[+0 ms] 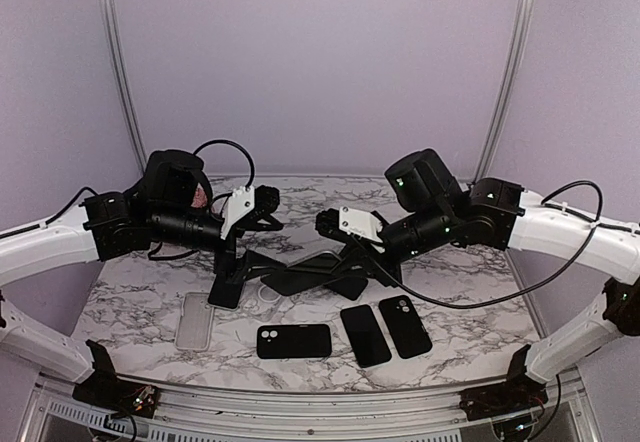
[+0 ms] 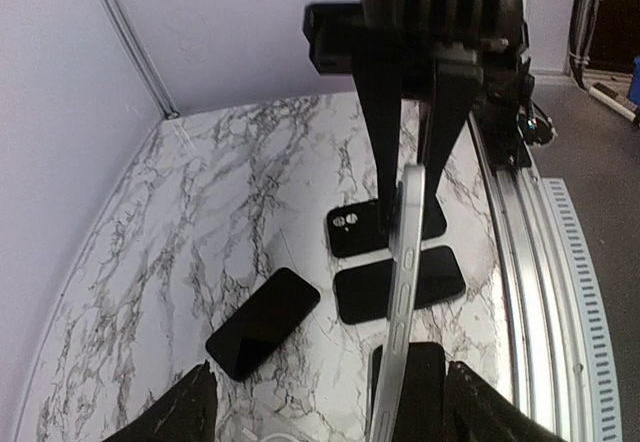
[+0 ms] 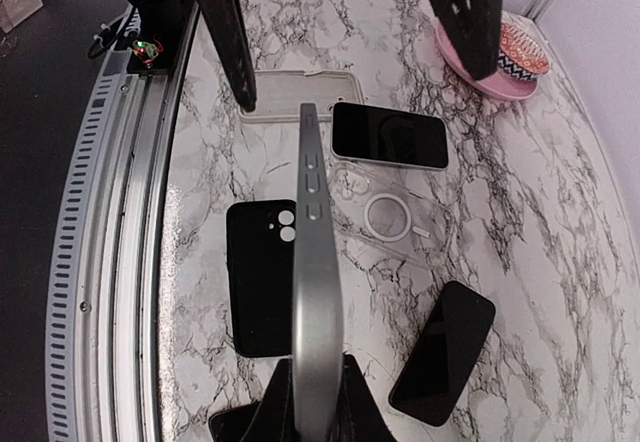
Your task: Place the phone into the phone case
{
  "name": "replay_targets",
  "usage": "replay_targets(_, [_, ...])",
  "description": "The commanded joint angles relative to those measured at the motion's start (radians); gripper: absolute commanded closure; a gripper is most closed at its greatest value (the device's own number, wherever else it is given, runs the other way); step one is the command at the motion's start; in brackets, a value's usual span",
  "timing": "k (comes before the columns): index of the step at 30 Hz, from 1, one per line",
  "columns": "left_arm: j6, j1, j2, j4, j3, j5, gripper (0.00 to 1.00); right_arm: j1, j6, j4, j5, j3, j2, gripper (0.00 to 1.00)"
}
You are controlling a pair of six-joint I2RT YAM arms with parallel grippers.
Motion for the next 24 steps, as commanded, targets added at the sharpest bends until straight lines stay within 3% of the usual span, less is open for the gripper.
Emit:
replay_targets(1, [0.063,-0.002,0.034,-0.105,-0.015,0.137,0.24,0.013,-0.049,0.014,-0.023,0.089,-0.022,1.0])
replay_targets(6, [0.029,-0.008,0.085,-0.099,0.011,0.162,0.46,0.028,-0.06,0.014,-0.02,0.116,0.007,1.0])
replay_targets(9, [0.009,-0.02,0.095,-0.083,0.015,0.114,0.7,0.031,-0.063,0.016,-0.034,0.128,0.024,1.0])
replay_targets(13, [-0.032,-0.025,0.085,-0.048,0.007,0.097,0.96,0.035,-0.064,0.028,-0.044,0.132,0.041,1.0])
replay_targets(16, [-0.103,-0.025,0.038,0.038,-0.047,0.061,1.0,0.034,-0.052,0.059,-0.029,0.117,0.04,1.0])
replay_targets(17, [-0.13,-0.025,0.018,0.084,-0.067,0.033,1.0,0.034,-0.036,0.081,-0.011,0.107,0.035,0.93])
replay_targets(21, [-0.237,-0.019,-0.053,0.174,-0.139,-0.149,1.0,0.009,0.064,0.239,0.16,0.0,-0.008,0.14])
replay_targets(22, [-0.276,-0.013,-0.069,0.187,-0.155,-0.213,1.0,-0.016,0.104,0.291,0.181,-0.03,-0.019,0.03])
replay_targets(24, [-0.356,0.001,-0.086,0.189,-0.176,-0.373,1.0,-0.087,0.211,0.359,0.171,-0.062,-0.017,0.01])
